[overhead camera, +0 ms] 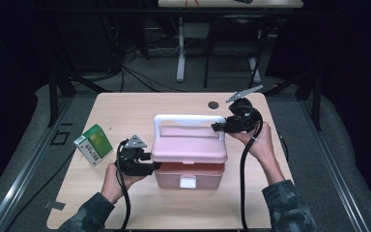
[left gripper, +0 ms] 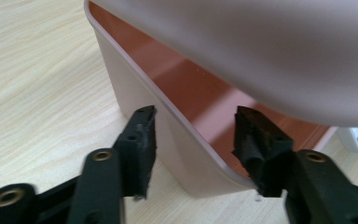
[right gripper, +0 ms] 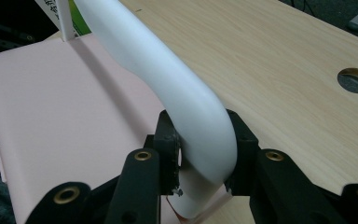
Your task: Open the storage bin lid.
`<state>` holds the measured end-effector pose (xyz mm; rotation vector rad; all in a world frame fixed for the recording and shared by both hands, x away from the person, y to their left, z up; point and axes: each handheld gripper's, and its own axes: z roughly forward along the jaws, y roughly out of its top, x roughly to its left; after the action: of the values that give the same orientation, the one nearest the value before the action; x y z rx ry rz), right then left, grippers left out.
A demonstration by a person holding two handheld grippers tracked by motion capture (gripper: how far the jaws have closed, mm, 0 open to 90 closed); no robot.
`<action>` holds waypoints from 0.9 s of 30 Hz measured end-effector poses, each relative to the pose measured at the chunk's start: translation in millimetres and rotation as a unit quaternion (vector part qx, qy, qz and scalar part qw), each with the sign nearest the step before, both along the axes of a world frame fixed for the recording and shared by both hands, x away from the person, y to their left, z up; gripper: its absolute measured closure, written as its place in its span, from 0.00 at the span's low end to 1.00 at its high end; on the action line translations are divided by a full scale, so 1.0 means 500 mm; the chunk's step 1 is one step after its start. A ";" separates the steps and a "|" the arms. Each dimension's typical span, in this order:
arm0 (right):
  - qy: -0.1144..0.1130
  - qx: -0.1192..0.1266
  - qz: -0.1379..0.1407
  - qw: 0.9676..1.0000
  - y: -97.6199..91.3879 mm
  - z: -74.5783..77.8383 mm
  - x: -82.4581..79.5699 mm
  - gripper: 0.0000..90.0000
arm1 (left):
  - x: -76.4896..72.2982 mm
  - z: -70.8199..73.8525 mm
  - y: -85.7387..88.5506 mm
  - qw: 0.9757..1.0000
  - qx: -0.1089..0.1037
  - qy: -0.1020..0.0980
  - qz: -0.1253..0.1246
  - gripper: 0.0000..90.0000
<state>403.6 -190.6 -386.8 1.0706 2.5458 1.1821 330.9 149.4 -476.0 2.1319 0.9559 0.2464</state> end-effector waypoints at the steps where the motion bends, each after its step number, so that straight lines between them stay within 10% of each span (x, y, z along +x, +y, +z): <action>1: -0.001 0.000 0.000 1.000 -0.001 0.000 0.000 0.79 | 0.001 -0.003 -0.001 1.000 -0.003 0.002 0.003 0.59; 27: -0.028 0.002 -0.027 0.999 0.000 0.019 0.028 0.78 | -0.006 -0.006 -0.005 1.000 -0.008 -0.004 0.026 0.67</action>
<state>417.4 -190.6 -377.1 1.0836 2.4571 1.1884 327.9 147.0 -478.9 2.0929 1.0055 0.2718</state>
